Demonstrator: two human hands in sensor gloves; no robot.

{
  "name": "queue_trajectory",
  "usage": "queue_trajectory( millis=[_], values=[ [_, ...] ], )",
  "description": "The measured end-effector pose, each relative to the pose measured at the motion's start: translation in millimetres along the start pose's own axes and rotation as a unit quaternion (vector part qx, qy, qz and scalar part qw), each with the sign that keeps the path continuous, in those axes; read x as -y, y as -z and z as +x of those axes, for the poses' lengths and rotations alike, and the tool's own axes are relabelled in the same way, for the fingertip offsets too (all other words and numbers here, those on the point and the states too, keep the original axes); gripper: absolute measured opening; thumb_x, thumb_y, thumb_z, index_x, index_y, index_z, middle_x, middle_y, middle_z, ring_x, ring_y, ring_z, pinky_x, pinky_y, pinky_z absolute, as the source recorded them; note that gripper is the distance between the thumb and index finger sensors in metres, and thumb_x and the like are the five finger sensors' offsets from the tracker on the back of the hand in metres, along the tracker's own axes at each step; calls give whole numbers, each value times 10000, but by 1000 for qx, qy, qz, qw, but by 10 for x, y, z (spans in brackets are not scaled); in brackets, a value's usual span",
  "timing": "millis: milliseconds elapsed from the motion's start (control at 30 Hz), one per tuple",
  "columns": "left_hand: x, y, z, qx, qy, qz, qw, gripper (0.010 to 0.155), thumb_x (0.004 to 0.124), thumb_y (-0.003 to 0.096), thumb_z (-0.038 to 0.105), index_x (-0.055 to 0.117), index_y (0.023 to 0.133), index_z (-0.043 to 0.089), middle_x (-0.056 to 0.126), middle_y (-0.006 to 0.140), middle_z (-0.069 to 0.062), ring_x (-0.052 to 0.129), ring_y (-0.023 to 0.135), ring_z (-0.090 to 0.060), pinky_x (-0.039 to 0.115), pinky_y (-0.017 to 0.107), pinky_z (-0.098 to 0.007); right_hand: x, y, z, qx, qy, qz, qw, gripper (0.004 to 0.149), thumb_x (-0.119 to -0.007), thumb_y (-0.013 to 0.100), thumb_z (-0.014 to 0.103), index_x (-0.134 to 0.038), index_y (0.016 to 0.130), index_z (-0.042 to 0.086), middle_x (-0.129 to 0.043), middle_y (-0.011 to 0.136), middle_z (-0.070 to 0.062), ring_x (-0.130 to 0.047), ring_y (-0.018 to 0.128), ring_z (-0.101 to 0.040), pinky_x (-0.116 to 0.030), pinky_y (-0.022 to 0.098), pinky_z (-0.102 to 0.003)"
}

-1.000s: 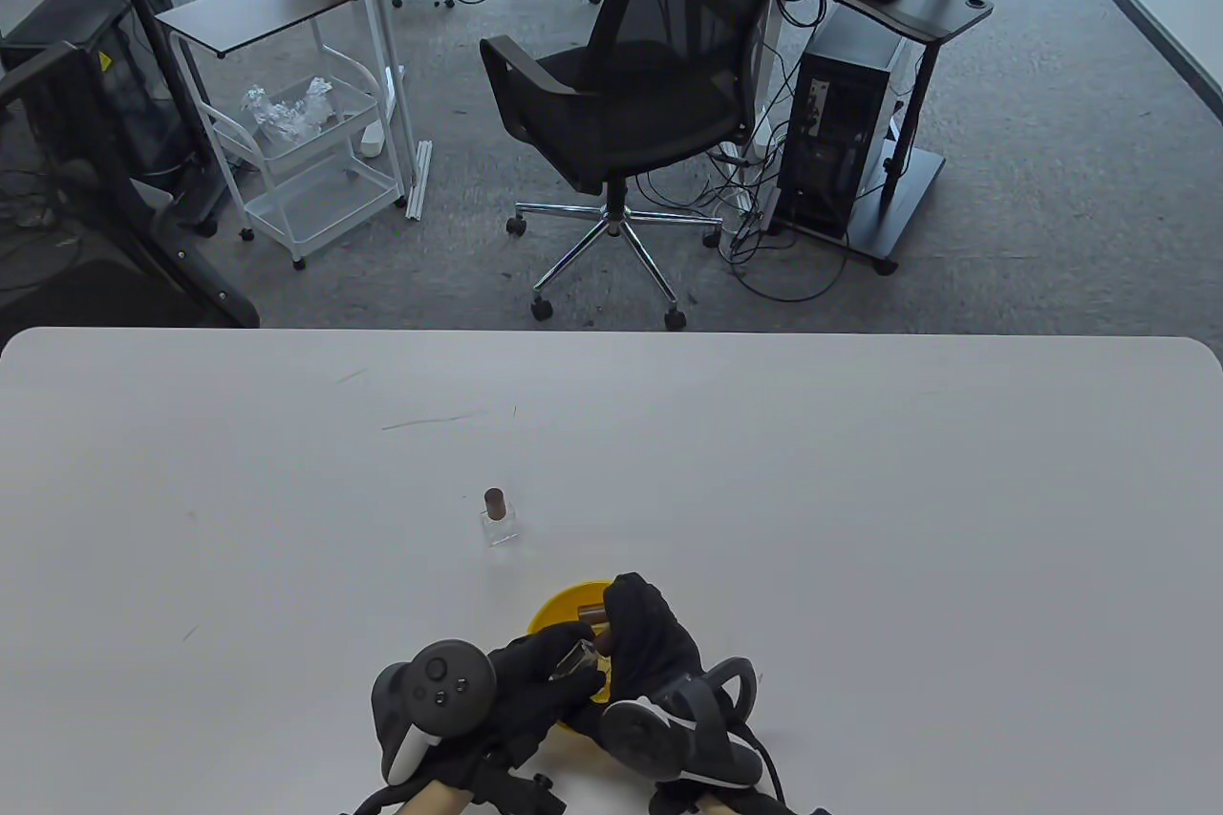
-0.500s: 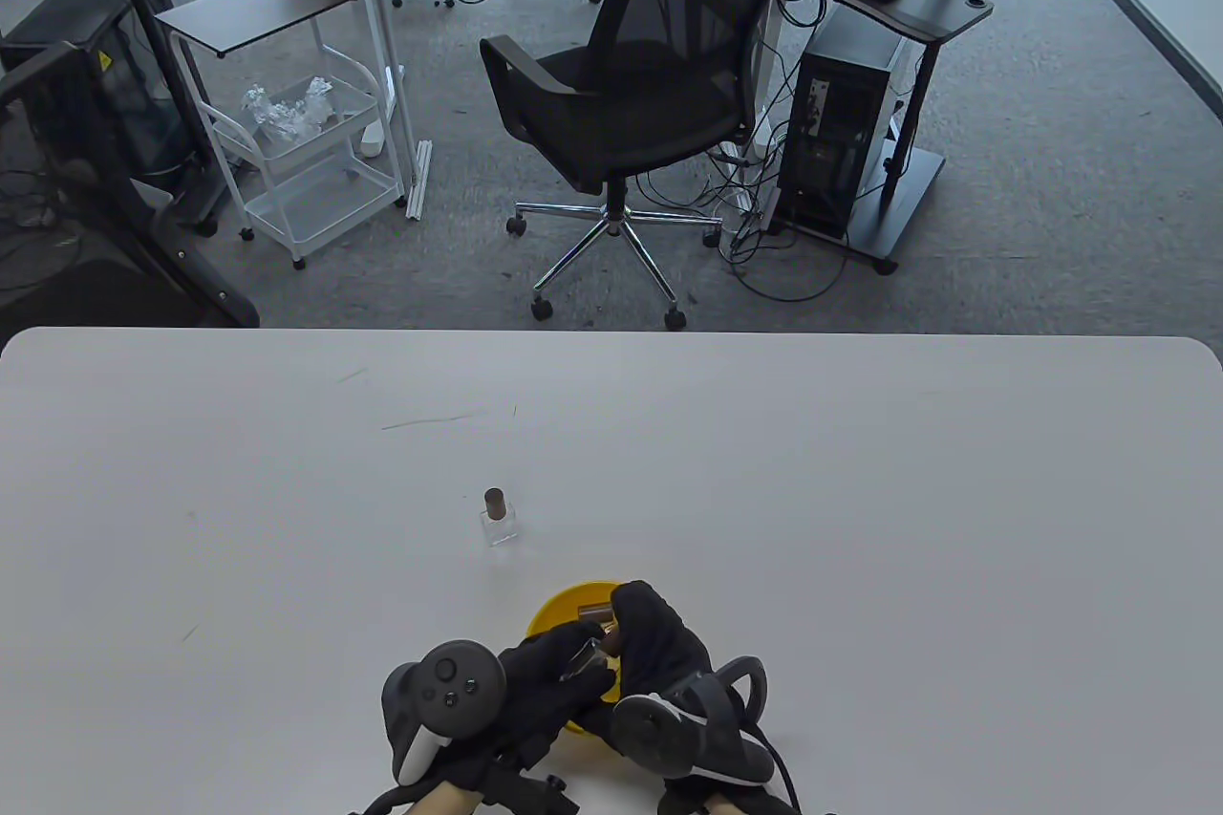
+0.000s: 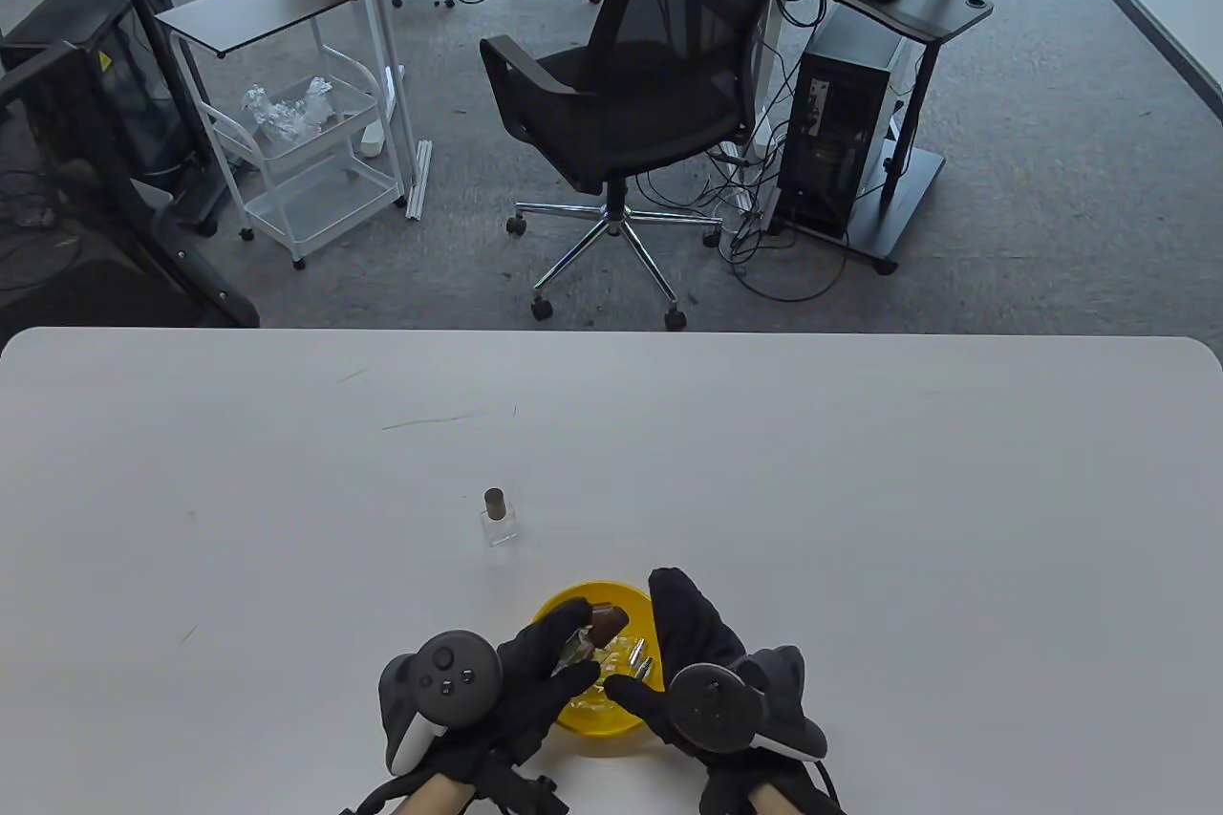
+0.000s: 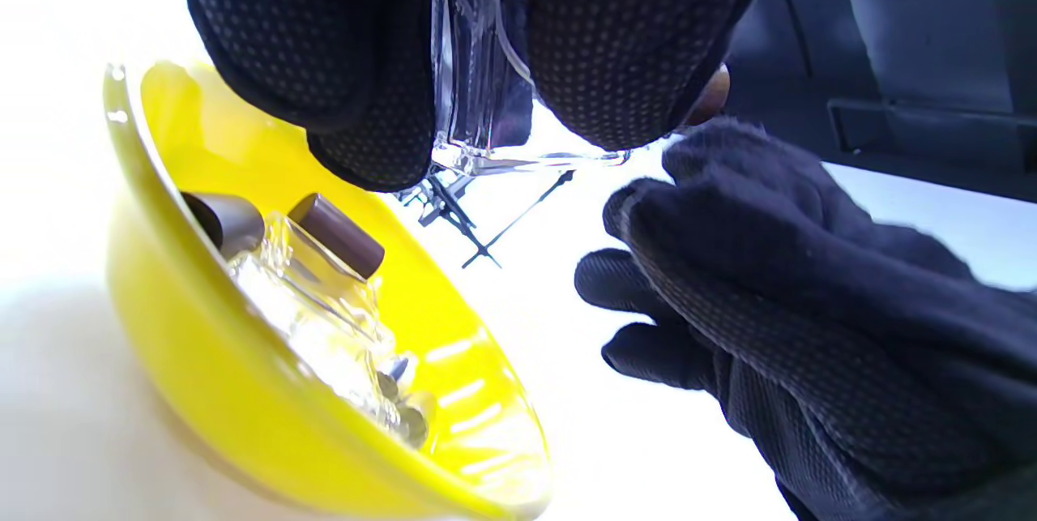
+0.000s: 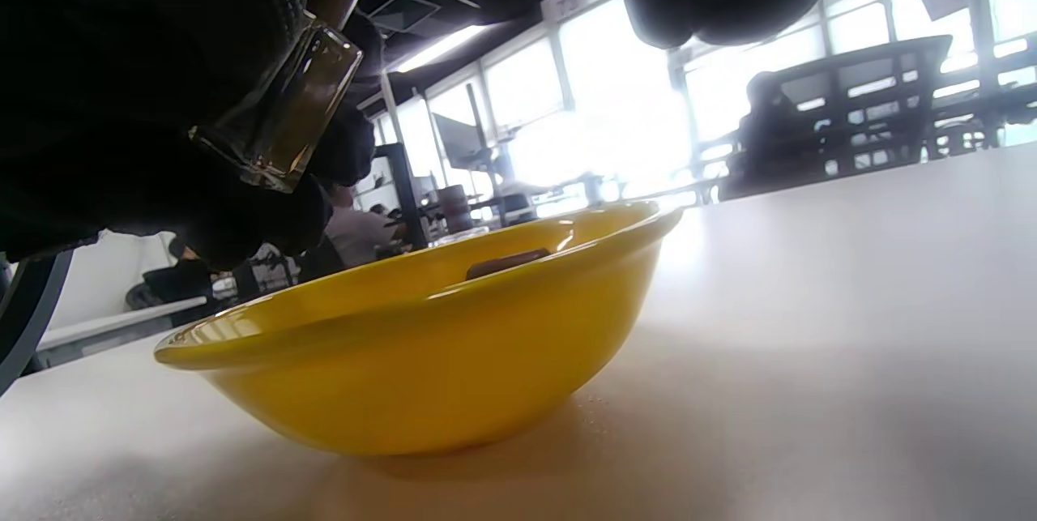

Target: Assemble perfume bottles from components

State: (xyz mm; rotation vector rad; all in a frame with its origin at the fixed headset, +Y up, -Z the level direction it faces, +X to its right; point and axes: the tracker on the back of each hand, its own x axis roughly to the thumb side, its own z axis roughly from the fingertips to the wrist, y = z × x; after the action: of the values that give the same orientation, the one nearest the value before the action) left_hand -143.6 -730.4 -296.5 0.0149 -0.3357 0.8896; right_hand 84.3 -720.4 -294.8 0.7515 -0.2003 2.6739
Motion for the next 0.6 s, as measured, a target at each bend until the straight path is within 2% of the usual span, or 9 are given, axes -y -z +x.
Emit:
queue_trajectory(
  millis=[100,300,433,600],
  values=[
    [-81,-4,-2,4,-3,19,1000,543,840,488,353,705,1005,254,846,932,-76,935,741,-317,824,533,-411,56,-29,-87,-16,7,-13,1000,963,-696,590,513,-95,1064,-71,-308,1103,-368,-531,941,-593,-592,633,-645],
    [-259,-14,-30,-2,-5,63,998,528,854,481,387,731,976,252,855,928,-52,937,745,-308,824,537,-407,130,-76,-261,-48,22,-29,998,929,-681,599,507,-124,1076,-64,-324,1104,-368,-534,937,-596,-588,634,-645],
    [-426,-38,-45,-10,-9,111,994,531,864,476,390,755,977,250,853,934,-57,926,763,-310,817,549,-414,151,-95,-357,-63,13,-29,998,883,-678,602,503,-193,1091,-49,-344,1109,-361,-538,937,-596,-587,634,-647],
    [-606,-42,-80,-26,-10,135,990,525,875,467,406,787,968,275,721,1027,-90,803,886,-338,754,624,-447,169,-106,-419,-75,16,-28,997,870,-674,603,503,-210,1097,-42,-343,1112,-357,-533,939,-597,-585,635,-648]
  ],
)
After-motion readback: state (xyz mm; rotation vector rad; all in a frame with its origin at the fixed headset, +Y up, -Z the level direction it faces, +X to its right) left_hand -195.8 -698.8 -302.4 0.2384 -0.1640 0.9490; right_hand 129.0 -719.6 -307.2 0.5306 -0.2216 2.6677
